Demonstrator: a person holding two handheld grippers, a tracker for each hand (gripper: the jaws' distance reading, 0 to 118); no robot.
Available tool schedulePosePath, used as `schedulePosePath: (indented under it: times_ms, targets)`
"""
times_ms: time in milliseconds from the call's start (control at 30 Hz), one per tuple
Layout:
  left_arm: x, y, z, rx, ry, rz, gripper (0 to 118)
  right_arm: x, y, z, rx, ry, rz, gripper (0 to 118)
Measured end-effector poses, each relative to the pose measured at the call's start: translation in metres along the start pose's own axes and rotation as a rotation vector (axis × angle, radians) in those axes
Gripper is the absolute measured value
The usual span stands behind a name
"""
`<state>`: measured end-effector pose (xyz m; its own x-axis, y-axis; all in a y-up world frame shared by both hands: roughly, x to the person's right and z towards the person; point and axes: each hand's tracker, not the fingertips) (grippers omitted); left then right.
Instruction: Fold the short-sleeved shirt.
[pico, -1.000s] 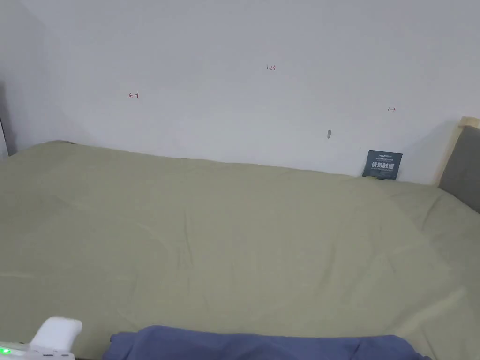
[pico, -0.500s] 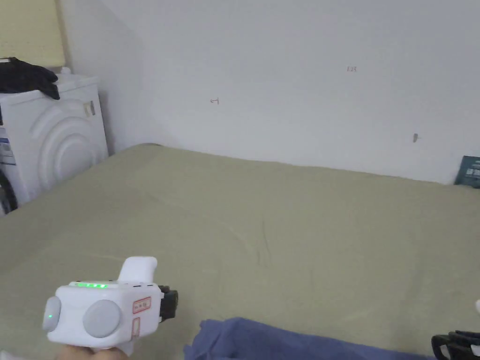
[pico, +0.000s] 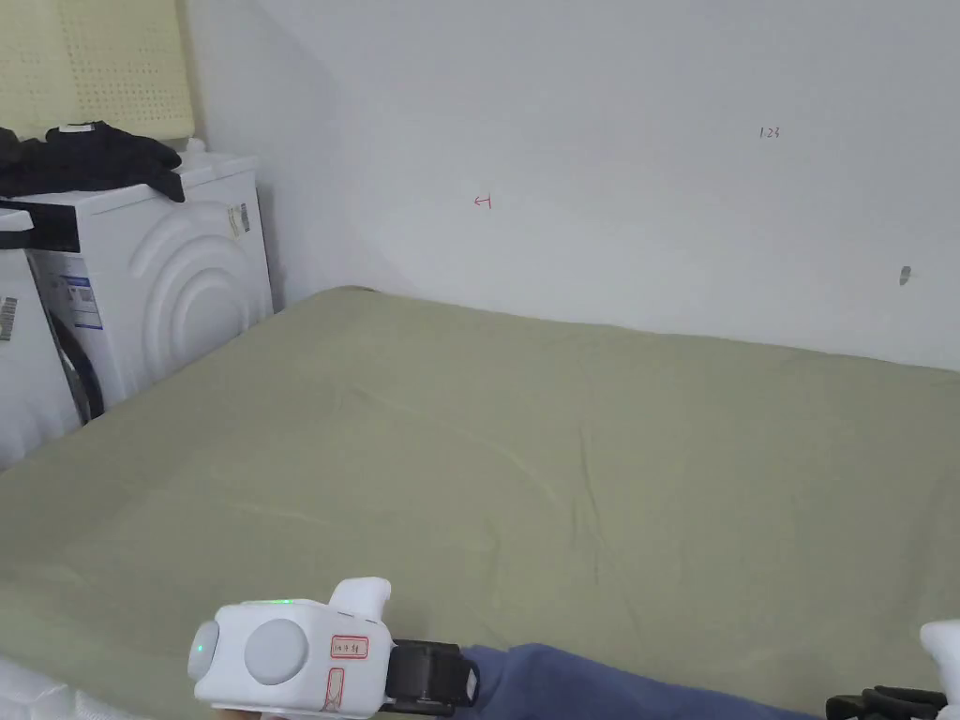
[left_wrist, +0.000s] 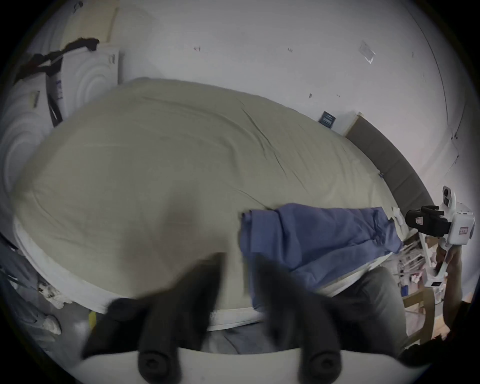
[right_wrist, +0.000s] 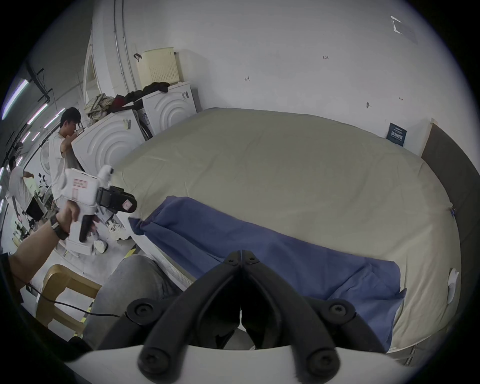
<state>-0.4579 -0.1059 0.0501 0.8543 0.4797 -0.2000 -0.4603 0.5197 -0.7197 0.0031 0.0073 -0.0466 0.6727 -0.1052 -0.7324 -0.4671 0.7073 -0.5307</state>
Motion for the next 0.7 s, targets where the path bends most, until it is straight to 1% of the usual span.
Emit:
schedulePosePath:
  times_ms: [33, 67, 133, 233, 300, 367, 433, 467, 500, 533, 567, 600, 633, 667, 700]
  targets:
    - [-0.009, 0.012, -0.003, 0.003, -0.091, 0.048, 118, 0.001, 0.003, 0.002, 0.002, 0.003, -0.001, 0]
    - [-0.012, 0.013, -0.014, -0.015, -0.135, 0.104, 118, 0.002, 0.002, 0.005, 0.010, 0.002, -0.005, 0]
    - [-0.017, 0.011, -0.032, -0.061, -0.151, 0.156, 118, 0.006, 0.000, 0.012, 0.022, -0.001, -0.022, 0]
    - [-0.018, 0.001, -0.062, -0.178, -0.148, 0.125, 118, 0.018, -0.001, 0.018, 0.039, -0.039, -0.041, 0]
    - [-0.009, -0.005, -0.064, -0.119, -0.088, 0.037, 118, 0.023, -0.003, 0.023, 0.044, -0.046, -0.067, 0]
    - [-0.011, -0.003, -0.062, -0.121, -0.098, 0.059, 118, 0.029, -0.006, 0.026, 0.052, -0.044, -0.102, 0]
    - [-0.011, -0.003, -0.055, -0.097, -0.132, 0.109, 118, 0.032, -0.008, 0.025, 0.055, -0.048, -0.104, 0]
    - [-0.013, -0.003, -0.052, -0.101, -0.145, 0.151, 112, 0.033, -0.008, 0.024, 0.056, -0.056, -0.104, 0]
    - [-0.013, -0.002, -0.051, -0.111, -0.151, 0.157, 74, 0.033, -0.009, 0.024, 0.055, -0.058, -0.105, 0]
    - [-0.008, 0.001, -0.048, -0.109, -0.126, 0.145, 2, 0.034, -0.009, 0.023, 0.055, -0.055, -0.107, 0]
    - [-0.004, 0.002, -0.044, -0.089, -0.109, 0.103, 4, 0.033, -0.009, 0.023, 0.059, -0.049, -0.113, 0]
    - [0.001, 0.005, -0.042, -0.108, -0.058, 0.056, 4, 0.033, -0.009, 0.022, 0.061, -0.042, -0.119, 0]
    - [0.007, 0.007, -0.033, -0.096, -0.017, 0.040, 4, 0.033, -0.010, 0.020, 0.063, -0.039, -0.124, 0]
    - [0.008, 0.006, -0.049, -0.129, -0.097, 0.068, 4, 0.033, -0.010, 0.019, 0.067, -0.037, -0.134, 0]
    - [0.007, 0.006, -0.055, -0.155, -0.126, 0.126, 4, 0.034, -0.010, 0.020, 0.072, -0.034, -0.142, 0]
